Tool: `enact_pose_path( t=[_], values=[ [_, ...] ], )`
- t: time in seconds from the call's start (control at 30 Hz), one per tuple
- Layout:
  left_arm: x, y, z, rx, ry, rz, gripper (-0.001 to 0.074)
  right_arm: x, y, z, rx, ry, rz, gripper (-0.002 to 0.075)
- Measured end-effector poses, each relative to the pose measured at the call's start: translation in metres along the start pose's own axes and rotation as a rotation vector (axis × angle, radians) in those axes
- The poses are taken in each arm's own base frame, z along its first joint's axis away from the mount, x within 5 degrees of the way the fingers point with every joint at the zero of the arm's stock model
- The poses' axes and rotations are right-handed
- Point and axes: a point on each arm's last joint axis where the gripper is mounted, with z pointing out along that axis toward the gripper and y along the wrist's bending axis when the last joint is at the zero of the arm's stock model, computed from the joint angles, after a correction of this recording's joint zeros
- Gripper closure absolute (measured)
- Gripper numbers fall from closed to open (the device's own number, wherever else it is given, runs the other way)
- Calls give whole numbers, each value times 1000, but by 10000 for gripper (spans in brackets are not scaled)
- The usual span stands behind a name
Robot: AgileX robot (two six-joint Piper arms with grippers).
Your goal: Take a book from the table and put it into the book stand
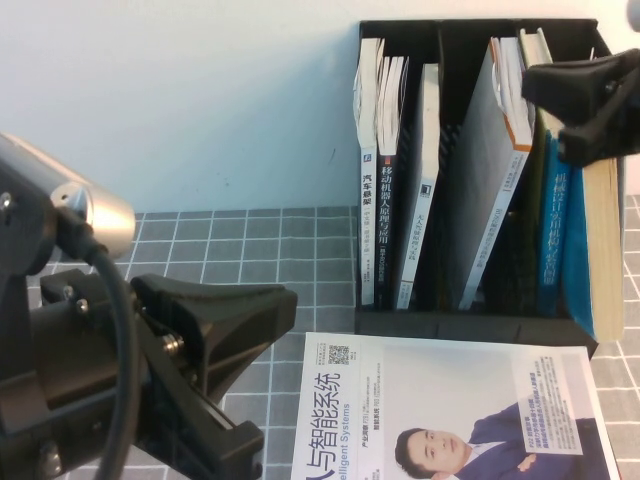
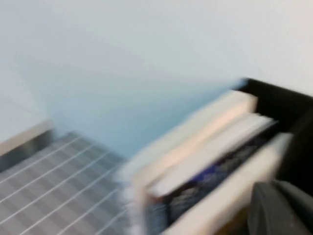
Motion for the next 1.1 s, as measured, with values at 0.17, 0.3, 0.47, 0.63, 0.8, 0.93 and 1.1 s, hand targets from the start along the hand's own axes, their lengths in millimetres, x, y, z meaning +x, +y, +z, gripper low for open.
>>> enact_pose_path(
  t=[0.17, 0.3, 0.47, 0.63, 0.8, 0.93, 1.1],
  values=[
    [0, 0, 0, 0, -1, 0, 738, 14, 31, -23, -278, 283, -49, 729],
    [0, 0, 0, 0, -1, 14, 738, 54, 36, -32, -360, 594, -15, 729],
    [0, 0, 0, 1, -2, 26, 738, 106, 36, -41, -319, 784, 33, 729],
    [0, 0, 0, 1, -4, 35, 738, 144, 33, -45, -187, 803, 60, 729],
    [-1, 0, 0, 3, -8, 47, 738, 151, 15, -39, 69, 670, 60, 729],
    [-2, 0, 0, 3, -17, 55, 738, 143, -1, -36, 246, 554, 48, 729],
    [-2, 0, 0, -1, -18, 67, 738, 122, -8, -29, 280, 474, 51, 729]
  ],
)
